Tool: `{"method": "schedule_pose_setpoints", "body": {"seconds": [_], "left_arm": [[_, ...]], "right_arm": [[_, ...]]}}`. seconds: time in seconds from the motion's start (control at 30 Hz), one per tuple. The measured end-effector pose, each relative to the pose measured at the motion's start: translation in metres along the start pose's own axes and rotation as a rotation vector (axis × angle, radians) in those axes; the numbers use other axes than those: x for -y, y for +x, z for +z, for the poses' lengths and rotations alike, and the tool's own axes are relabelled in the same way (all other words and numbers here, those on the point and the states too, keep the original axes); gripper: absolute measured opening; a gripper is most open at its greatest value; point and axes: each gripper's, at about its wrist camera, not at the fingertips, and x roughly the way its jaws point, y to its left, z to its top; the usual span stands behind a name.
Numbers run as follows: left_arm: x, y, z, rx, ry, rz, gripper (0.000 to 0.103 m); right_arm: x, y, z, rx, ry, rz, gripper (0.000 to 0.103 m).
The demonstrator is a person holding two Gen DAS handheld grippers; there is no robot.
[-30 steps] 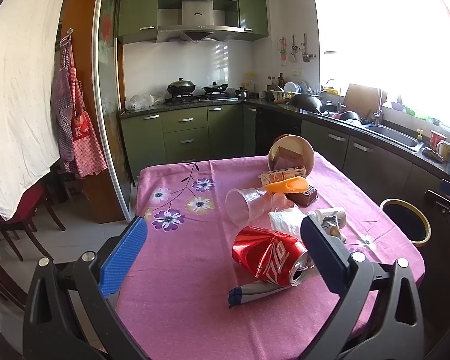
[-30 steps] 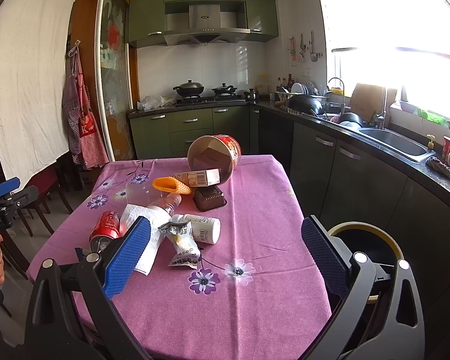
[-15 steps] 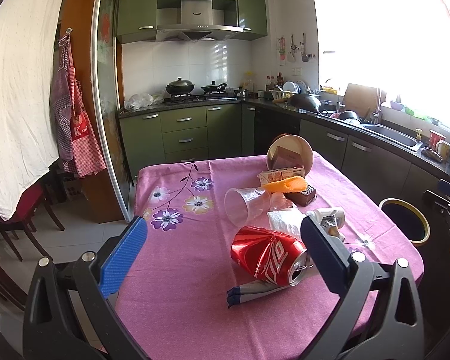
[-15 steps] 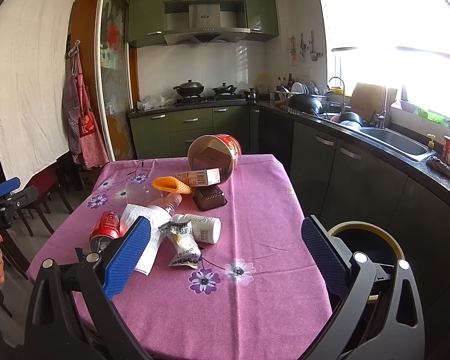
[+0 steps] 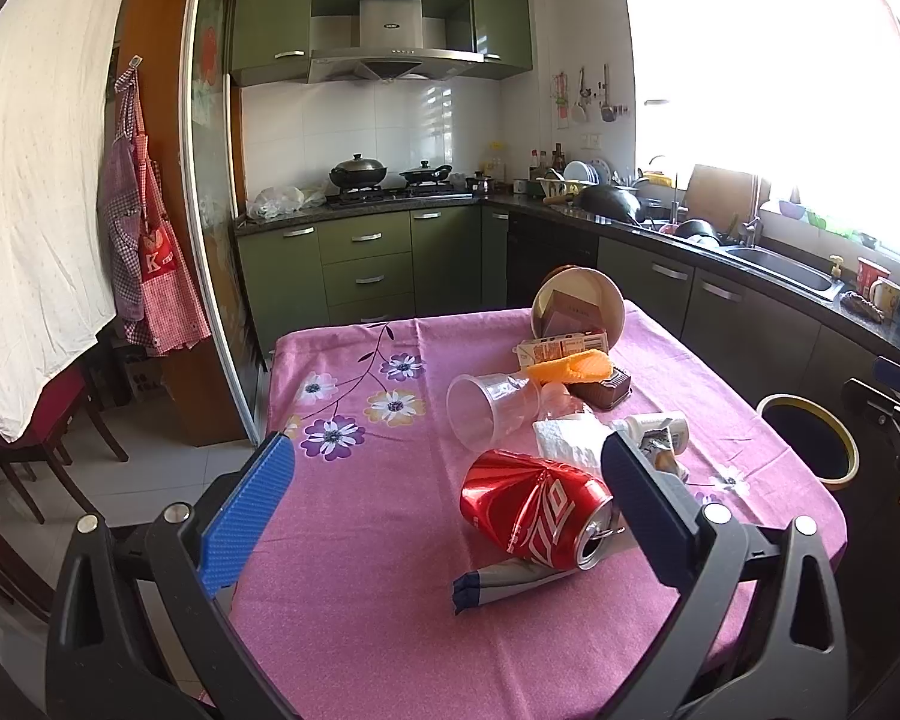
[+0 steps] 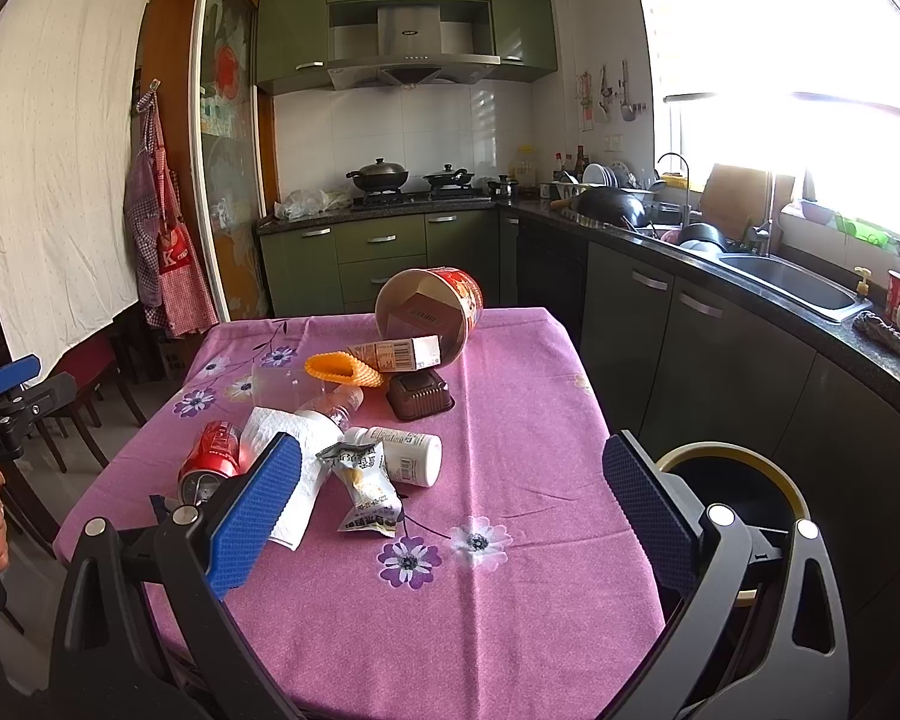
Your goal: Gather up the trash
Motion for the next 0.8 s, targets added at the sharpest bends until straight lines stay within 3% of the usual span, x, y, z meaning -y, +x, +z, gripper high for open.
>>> {"method": "schedule_pose_setpoints", "body": {"seconds": [0.8], "left_arm": [[0.0012,0.0018,-0.0027,-0.003,0.002,-0.004,0.097]], "right_arm": [[-0.0001,0.0007,-0.0009,-0.003,-0.002,0.000,0.099]]}}
